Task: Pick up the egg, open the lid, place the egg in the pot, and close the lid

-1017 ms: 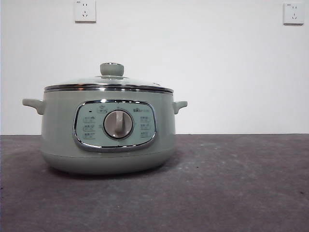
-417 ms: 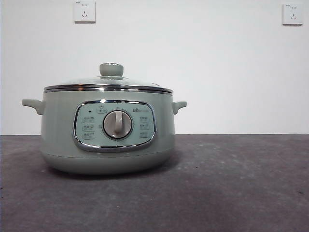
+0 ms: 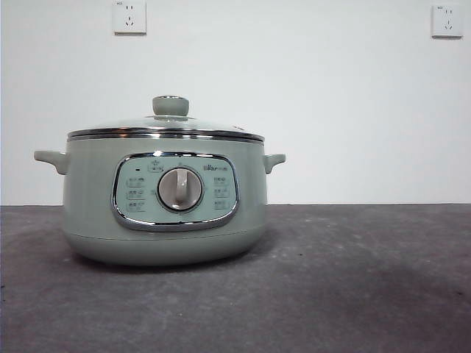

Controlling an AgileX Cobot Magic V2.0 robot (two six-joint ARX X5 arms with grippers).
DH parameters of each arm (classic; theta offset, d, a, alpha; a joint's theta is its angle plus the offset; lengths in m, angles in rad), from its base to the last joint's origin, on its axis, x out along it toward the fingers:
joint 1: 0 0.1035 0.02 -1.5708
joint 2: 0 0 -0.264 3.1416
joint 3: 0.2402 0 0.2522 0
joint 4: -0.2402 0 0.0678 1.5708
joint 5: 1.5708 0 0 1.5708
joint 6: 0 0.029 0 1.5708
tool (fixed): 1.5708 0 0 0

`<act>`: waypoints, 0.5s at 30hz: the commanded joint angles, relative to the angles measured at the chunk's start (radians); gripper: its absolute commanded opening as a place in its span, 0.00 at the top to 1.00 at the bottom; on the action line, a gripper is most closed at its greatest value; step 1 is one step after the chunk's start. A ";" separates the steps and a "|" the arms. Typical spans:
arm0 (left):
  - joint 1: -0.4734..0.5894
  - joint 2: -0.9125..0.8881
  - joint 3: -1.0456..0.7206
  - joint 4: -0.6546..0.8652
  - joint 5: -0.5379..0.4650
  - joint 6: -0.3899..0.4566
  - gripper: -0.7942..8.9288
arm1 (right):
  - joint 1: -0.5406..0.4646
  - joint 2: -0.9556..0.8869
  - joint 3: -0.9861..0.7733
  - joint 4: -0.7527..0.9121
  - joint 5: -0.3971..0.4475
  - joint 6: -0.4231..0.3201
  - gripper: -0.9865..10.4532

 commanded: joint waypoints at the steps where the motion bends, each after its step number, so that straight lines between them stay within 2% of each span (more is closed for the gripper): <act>1: 0.004 0.000 -0.009 0.004 0.003 -0.007 0.92 | -0.001 -0.028 -0.061 0.017 -0.003 0.014 0.91; 10: 0.004 0.002 -0.009 0.004 0.003 -0.006 0.92 | -0.001 -0.028 -0.131 -0.019 0.000 0.022 0.91; 15: 0.004 0.004 -0.009 0.004 0.003 -0.007 0.92 | -0.001 -0.028 -0.131 -0.020 -0.004 0.065 0.91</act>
